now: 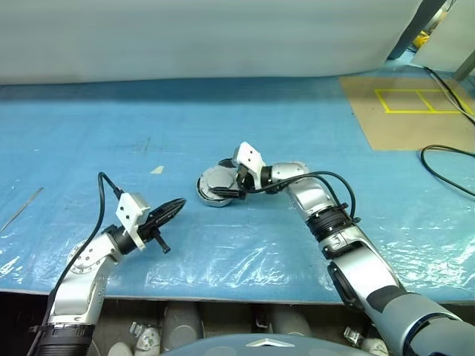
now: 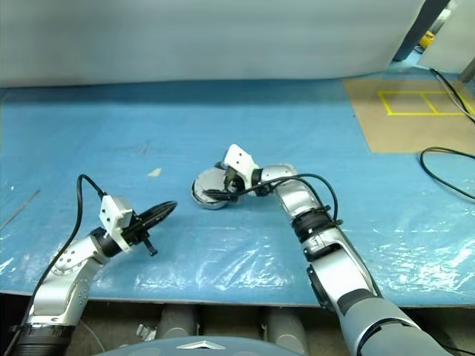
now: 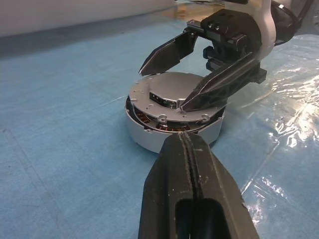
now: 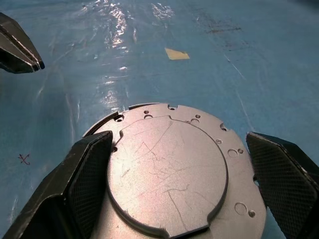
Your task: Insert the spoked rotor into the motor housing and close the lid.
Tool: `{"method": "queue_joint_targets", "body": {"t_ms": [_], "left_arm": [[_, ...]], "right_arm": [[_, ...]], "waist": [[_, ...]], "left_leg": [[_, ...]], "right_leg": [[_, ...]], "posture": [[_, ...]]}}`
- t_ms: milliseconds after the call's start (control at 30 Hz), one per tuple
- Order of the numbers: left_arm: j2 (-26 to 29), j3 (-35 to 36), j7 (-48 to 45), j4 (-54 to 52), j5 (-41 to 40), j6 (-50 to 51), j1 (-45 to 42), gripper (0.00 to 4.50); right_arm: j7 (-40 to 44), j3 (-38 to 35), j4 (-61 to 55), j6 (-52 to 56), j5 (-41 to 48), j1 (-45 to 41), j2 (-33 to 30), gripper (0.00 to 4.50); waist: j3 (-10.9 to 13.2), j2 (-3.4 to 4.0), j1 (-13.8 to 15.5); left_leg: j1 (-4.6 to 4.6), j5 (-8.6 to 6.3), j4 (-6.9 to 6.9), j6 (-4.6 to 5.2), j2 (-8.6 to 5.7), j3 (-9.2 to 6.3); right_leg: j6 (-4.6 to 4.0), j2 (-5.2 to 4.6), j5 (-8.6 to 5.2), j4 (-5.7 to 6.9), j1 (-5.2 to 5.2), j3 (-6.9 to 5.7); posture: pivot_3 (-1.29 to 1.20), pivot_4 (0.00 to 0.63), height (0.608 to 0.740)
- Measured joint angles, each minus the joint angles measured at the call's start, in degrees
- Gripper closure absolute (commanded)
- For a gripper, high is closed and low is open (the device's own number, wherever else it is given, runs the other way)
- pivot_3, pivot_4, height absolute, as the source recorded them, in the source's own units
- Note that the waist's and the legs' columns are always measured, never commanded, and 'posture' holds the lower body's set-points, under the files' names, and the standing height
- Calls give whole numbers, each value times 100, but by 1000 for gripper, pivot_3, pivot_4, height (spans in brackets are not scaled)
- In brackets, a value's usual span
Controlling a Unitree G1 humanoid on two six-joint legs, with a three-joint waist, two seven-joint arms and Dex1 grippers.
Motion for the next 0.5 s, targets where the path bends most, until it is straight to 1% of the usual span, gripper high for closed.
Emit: {"method": "queue_joint_targets", "body": {"t_ms": [67,167,367,433,500], "left_arm": [[11,0,32,0,1,0,-9,4500],[17,0,89,0,1,0,-21,4500],[44,0,154,0,1,0,-24,4500],[54,0,170,0,1,0,-24,4500],[56,0,186,0,1,0,-23,4500]], "right_arm": [[0,22,0,-78,-68,-14,5,48],[31,23,0,-141,-97,-14,80,616],[34,90,26,-416,-181,-14,137,616],[31,90,43,-434,-181,-14,137,995],[30,90,51,-425,-181,-14,135,1497]], "waist": [[0,0,-1],[0,0,0],[0,0,-1],[0,0,-1],[0,0,0]], "left_leg": [[2,0,2,0,0,1],[2,0,3,1,2,2],[0,0,3,1,1,2],[1,0,3,1,2,2],[2,0,4,1,2,2]], "right_leg": [[-2,0,1,0,1,0],[-4,0,2,1,1,0],[-4,0,2,-1,1,0],[-4,0,2,0,1,0],[-4,0,2,1,1,0]], "posture": [[0,150,740],[0,150,740],[0,150,740],[0,150,740],[0,150,740]]}}
